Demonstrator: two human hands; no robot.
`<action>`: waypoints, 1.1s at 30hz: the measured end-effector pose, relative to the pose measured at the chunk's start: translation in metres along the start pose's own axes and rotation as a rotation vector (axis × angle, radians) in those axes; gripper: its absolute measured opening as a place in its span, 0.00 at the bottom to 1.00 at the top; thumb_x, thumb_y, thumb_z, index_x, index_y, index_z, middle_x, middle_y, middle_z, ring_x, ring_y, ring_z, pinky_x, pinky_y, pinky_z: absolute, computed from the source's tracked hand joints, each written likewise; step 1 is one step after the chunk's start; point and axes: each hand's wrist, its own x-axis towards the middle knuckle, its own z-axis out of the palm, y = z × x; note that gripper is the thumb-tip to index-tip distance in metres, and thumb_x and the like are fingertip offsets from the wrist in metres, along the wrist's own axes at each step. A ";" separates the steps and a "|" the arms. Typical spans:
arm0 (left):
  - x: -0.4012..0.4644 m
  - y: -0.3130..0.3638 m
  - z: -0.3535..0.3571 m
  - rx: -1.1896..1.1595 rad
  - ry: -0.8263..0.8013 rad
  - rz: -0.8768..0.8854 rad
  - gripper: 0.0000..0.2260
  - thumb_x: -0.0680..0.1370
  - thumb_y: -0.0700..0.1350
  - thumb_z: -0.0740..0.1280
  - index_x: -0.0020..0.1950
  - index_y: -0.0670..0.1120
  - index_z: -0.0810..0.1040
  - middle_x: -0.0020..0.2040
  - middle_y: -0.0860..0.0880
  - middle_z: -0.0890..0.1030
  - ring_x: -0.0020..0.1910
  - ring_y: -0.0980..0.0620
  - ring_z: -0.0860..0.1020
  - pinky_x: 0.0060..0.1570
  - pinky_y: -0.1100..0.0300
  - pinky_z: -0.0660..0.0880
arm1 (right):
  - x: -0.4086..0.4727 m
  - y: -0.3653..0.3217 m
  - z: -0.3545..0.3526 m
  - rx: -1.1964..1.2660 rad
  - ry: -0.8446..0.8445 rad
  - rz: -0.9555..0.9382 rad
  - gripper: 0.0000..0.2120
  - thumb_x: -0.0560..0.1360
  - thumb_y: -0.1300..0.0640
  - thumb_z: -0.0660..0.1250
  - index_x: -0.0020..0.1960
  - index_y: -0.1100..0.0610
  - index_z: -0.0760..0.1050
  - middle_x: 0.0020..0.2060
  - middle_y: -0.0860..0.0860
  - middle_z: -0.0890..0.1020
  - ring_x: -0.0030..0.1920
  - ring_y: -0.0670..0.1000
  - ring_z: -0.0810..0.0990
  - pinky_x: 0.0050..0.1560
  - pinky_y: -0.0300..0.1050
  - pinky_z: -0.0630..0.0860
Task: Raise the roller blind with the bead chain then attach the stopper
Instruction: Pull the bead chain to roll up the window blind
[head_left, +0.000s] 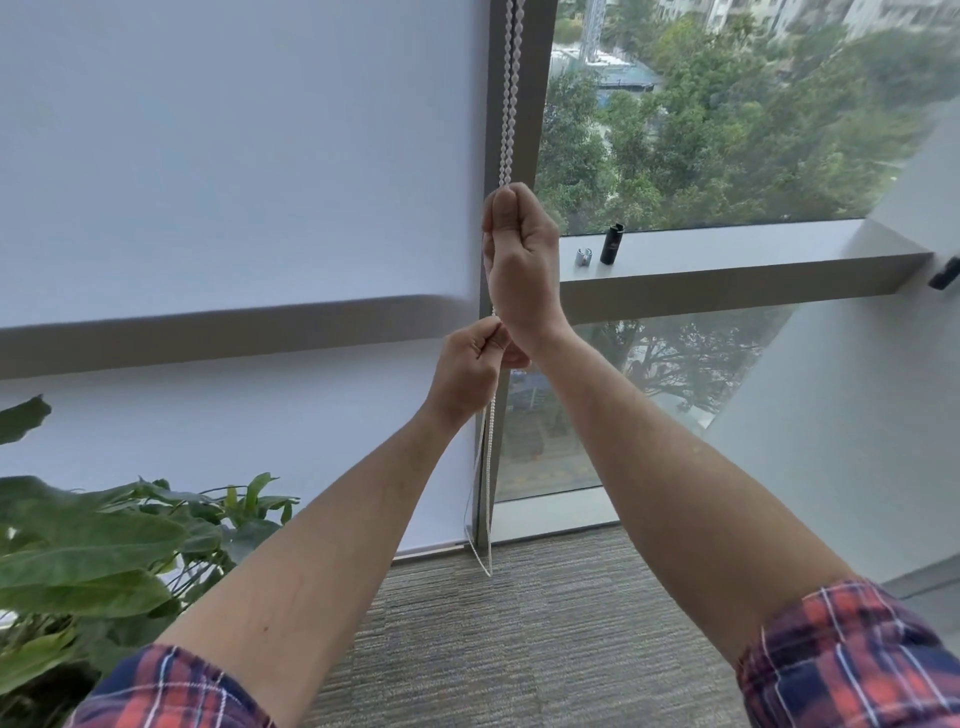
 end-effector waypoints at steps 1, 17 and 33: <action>0.000 0.002 0.000 0.018 -0.010 0.001 0.14 0.81 0.33 0.58 0.38 0.39 0.77 0.30 0.54 0.82 0.34 0.56 0.83 0.41 0.62 0.80 | -0.001 0.000 0.001 -0.016 0.012 -0.003 0.17 0.84 0.57 0.54 0.36 0.52 0.67 0.27 0.46 0.66 0.27 0.48 0.63 0.28 0.43 0.61; -0.002 -0.004 -0.018 0.377 -0.468 -0.166 0.16 0.76 0.30 0.64 0.30 0.43 0.74 0.22 0.53 0.71 0.21 0.57 0.66 0.26 0.68 0.61 | -0.049 0.058 -0.022 -0.175 0.050 0.081 0.16 0.82 0.51 0.55 0.36 0.52 0.67 0.27 0.45 0.68 0.28 0.48 0.66 0.31 0.49 0.64; 0.043 0.068 -0.015 -0.507 -0.035 -0.010 0.13 0.75 0.37 0.58 0.51 0.38 0.81 0.40 0.40 0.81 0.38 0.43 0.79 0.41 0.53 0.76 | -0.061 0.077 -0.019 -0.189 0.031 0.160 0.15 0.82 0.57 0.56 0.37 0.52 0.69 0.29 0.44 0.69 0.30 0.44 0.65 0.33 0.43 0.64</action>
